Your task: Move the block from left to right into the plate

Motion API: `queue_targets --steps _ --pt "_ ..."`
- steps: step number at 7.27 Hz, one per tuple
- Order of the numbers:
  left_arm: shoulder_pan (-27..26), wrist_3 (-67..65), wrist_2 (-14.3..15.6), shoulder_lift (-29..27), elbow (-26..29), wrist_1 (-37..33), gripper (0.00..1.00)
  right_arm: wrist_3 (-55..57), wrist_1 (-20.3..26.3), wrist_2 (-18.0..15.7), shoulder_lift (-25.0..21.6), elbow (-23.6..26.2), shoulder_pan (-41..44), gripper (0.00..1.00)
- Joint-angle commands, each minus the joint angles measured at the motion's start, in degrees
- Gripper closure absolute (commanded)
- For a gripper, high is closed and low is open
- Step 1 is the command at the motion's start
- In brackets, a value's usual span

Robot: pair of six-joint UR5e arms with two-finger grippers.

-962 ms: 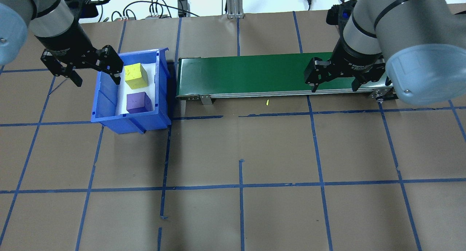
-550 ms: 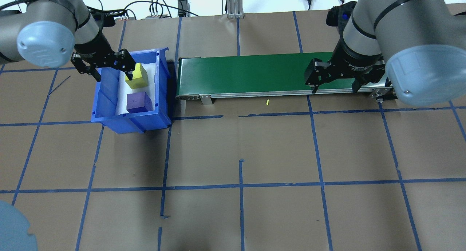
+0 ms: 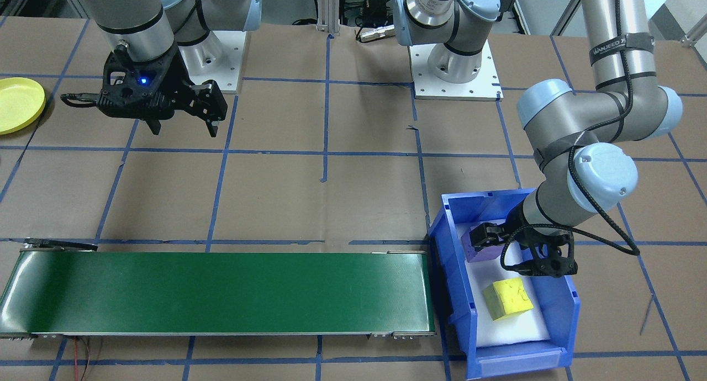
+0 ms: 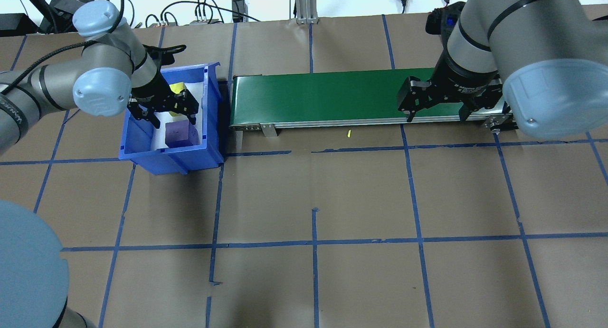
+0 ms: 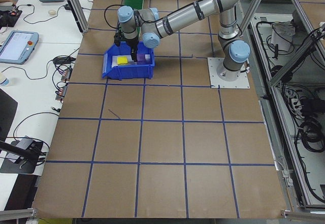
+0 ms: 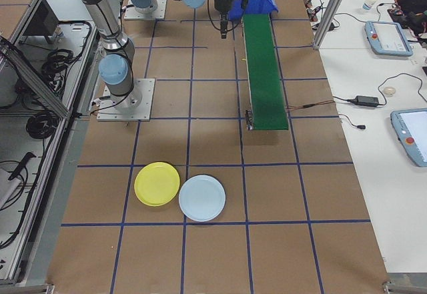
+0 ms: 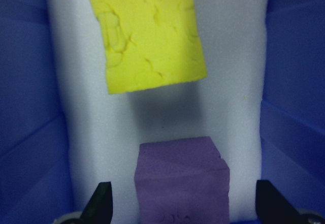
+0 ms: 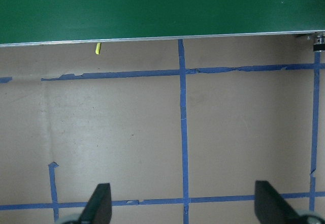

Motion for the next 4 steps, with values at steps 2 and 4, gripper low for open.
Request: queue_targets --steps 2,4 --pt "0.00 0.05 0.17 -1.43 -0.27 1.15 0.53 0.02 0.00 -0.03 -0.09 0.04 0.00 0.00" --pt "0.00 -0.47 1.13 0.66 0.96 0.54 0.85 0.02 0.00 -0.03 0.00 0.04 0.00 0.00"
